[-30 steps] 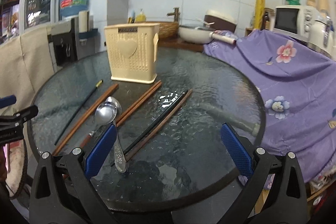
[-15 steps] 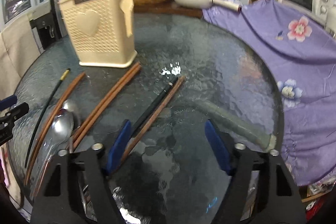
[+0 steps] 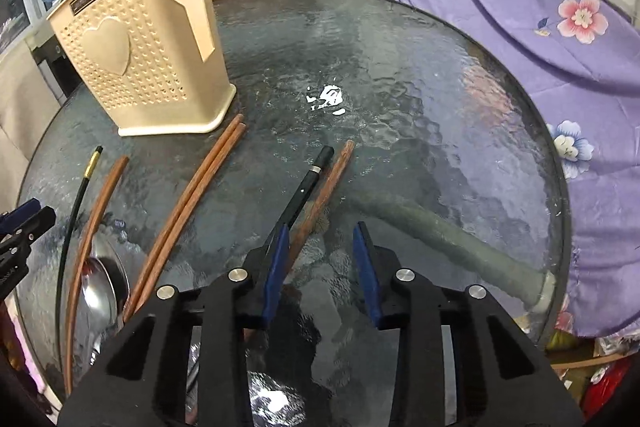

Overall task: Organize utensils
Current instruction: 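Grasp the black gold-tipped chopstick with the left tool while the right tool grasps a brown wooden chopstick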

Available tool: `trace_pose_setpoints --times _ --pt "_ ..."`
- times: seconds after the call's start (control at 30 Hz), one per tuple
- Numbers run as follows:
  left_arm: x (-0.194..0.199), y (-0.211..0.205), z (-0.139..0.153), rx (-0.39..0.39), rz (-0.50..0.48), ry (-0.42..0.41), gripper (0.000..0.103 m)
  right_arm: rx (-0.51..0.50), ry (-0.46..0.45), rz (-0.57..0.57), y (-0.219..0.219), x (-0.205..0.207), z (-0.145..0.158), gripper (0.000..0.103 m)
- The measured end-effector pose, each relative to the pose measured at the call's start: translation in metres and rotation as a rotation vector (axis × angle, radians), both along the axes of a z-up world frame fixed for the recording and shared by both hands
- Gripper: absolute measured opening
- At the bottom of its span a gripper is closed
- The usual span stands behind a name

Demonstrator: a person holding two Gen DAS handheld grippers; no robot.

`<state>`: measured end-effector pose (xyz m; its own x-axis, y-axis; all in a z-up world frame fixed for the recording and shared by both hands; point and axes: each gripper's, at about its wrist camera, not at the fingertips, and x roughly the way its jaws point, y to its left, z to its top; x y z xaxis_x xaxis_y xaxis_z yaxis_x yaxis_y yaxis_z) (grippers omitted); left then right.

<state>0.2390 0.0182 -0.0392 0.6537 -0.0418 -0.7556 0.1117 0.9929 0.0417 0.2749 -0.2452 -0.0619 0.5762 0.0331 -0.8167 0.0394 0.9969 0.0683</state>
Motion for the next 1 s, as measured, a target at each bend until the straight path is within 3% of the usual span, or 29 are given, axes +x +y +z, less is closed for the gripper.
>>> trace_pose_setpoints --times 0.17,0.33,0.7,1.0 --pt "0.015 -0.002 -0.005 -0.017 -0.016 0.036 0.042 -0.004 0.015 -0.012 0.001 0.012 -0.002 0.022" --pt "0.033 -0.007 -0.014 -0.027 -0.025 0.083 0.034 -0.009 0.023 0.000 0.003 0.030 -0.002 0.017" --pt "0.075 -0.023 -0.016 0.024 -0.027 0.118 0.009 0.028 0.043 0.034 -0.001 0.070 -0.002 0.011" --pt "0.082 -0.027 -0.015 0.015 -0.023 0.114 0.007 0.090 -0.005 0.058 -0.009 0.077 -0.002 0.007"
